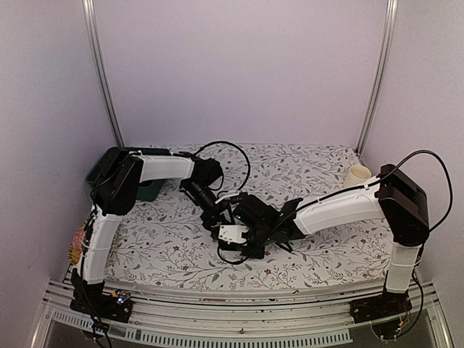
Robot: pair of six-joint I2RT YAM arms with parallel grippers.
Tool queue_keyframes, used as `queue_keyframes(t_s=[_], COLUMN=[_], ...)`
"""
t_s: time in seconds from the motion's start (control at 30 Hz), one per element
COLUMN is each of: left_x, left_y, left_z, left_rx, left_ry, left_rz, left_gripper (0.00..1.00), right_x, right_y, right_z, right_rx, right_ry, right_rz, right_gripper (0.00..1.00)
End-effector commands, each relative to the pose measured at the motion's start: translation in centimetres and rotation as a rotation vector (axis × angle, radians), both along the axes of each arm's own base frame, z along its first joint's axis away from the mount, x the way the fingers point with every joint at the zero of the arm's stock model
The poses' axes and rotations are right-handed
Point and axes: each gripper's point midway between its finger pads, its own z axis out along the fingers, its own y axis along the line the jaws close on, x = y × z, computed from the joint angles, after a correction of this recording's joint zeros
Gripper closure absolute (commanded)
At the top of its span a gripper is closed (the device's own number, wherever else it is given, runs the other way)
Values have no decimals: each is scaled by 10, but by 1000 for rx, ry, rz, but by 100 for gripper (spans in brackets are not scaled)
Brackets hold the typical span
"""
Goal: Roll the underwear
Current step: Roll the underwear at the center of the board.
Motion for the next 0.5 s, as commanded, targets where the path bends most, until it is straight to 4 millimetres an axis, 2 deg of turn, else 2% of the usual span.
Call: queue_keyframes(t_s=[0.0,0.17,0.23,0.47], left_x=[-29,-59,-66,-69], left_y=[14,14,13,7], left_z=[-14,-18,-16,-8], left_rx=[52,70,63,33], left_ry=[77,78,70,20], left_rz=[-86,-190,-219,-247], left_gripper=[2,4,8,24], right_x=[-11,-2,6,15], right_y=[-29,-35,-28,-26], right_z=[-43,-44,-36,-34], right_rx=[-138,-134,-104,-74], right_ry=[110,141,147,226], right_rz=[-17,-58,-67,-99], right_gripper=[97,97,97,96])
